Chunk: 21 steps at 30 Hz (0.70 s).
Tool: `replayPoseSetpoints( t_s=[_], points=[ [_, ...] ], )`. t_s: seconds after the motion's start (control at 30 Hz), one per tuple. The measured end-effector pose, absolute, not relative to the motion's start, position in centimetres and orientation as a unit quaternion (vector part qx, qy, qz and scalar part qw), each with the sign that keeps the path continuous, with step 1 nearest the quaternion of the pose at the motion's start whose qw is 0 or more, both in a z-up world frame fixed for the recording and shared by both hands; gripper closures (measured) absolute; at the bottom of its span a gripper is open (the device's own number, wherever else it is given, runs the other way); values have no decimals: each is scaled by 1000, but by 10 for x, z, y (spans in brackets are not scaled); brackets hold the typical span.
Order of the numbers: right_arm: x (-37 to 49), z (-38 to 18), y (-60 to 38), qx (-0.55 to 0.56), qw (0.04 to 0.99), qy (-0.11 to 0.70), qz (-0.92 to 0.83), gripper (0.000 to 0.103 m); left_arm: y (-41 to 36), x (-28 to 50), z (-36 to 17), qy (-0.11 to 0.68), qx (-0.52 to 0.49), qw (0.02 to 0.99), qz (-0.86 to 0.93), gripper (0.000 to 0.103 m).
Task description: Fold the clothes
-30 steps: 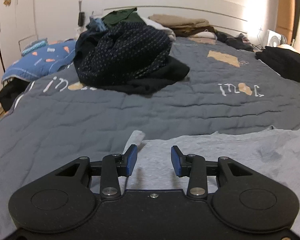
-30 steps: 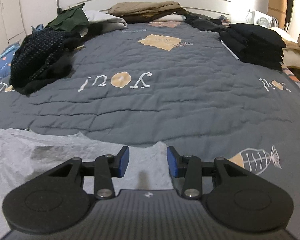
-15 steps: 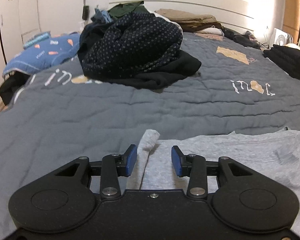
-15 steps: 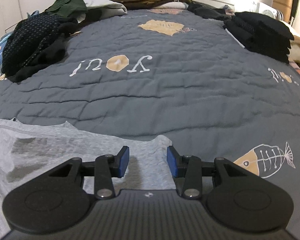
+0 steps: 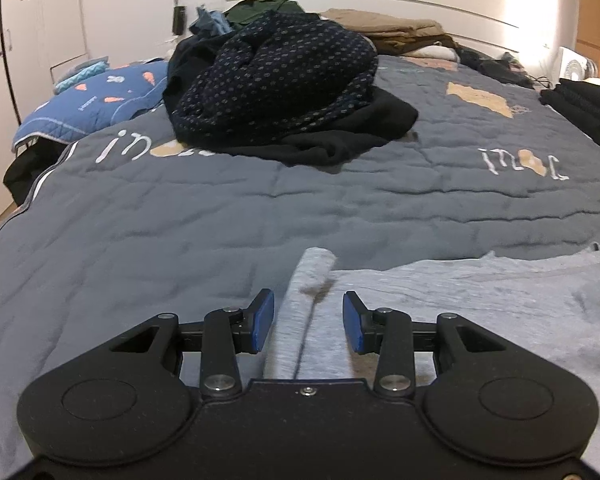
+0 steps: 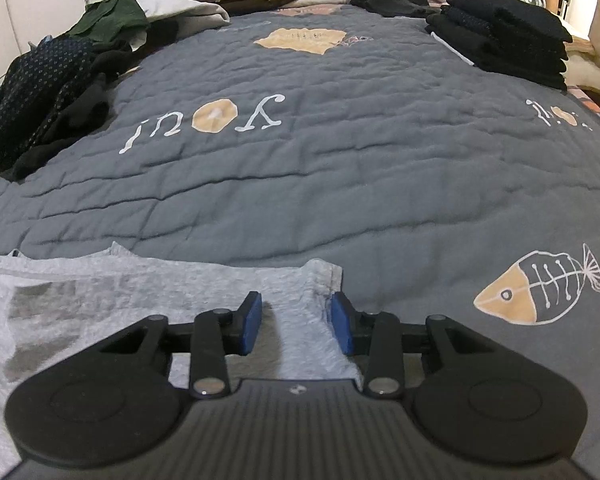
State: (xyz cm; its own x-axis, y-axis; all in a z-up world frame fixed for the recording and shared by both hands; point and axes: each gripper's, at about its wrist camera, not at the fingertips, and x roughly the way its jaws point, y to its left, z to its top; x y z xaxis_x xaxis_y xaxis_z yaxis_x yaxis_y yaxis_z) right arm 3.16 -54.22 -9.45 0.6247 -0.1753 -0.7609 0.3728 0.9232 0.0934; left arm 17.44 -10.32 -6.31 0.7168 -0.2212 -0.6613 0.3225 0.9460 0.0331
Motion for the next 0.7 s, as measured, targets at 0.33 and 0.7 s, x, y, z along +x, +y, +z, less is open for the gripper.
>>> replayPoseSetpoints(
  t_s=[0.33,0.7],
  points=[
    [26,-89,-551,170,895,380,-162,97,-100,189,-73,386,59,908,-150,88],
    [10,-65,-573,216,905,306,-204,101,-79,194,-61,370,4,919,-133,98]
  ],
)
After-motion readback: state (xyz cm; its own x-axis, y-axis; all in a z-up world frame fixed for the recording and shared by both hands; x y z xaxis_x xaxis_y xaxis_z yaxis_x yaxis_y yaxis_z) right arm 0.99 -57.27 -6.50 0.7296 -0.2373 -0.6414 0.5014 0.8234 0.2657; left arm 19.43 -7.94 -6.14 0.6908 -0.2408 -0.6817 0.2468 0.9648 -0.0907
